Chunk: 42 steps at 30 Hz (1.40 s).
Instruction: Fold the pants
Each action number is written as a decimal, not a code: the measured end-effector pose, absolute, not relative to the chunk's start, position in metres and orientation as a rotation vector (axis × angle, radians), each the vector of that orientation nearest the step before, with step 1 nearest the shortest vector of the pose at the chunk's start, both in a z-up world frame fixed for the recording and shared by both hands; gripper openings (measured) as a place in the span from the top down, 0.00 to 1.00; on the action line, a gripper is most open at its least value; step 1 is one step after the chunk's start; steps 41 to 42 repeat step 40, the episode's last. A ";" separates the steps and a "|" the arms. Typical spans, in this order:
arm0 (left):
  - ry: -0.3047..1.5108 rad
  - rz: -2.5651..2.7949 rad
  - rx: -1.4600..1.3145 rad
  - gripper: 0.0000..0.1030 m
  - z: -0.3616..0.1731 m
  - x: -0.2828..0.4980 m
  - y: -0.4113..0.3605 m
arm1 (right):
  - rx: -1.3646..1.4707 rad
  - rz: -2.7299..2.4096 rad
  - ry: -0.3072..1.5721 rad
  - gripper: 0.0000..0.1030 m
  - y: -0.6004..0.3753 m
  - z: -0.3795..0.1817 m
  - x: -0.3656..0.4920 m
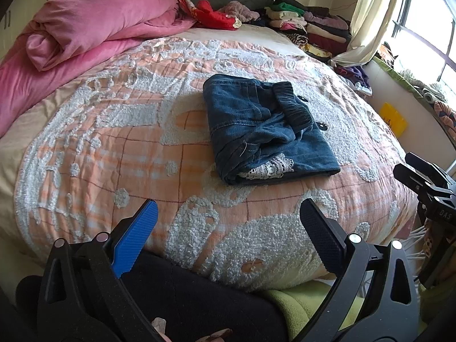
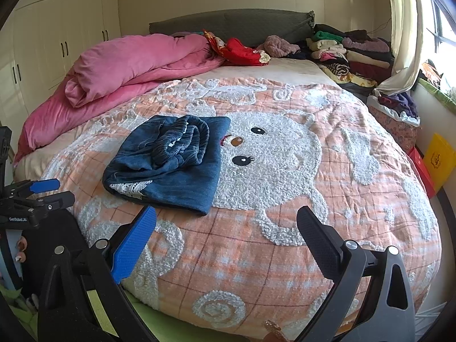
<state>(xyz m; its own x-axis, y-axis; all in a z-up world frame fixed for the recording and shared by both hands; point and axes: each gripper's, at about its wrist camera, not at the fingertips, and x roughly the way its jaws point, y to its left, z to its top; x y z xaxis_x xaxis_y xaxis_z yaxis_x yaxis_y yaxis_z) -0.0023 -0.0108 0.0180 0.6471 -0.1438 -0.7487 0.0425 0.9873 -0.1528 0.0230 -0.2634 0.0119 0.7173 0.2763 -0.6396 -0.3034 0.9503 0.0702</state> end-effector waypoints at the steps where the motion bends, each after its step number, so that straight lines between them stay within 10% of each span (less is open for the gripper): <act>1: 0.861 -0.108 -0.125 0.09 0.018 -0.002 -0.012 | -0.039 0.319 0.701 0.05 -0.263 0.012 0.022; 27: 0.884 0.011 -0.107 0.09 0.015 0.015 0.006 | -0.029 0.215 0.726 0.05 -0.293 -0.004 0.052; 42: 0.926 0.329 -0.241 0.09 0.001 0.126 0.157 | 0.032 -0.057 0.779 0.05 -0.430 -0.022 0.180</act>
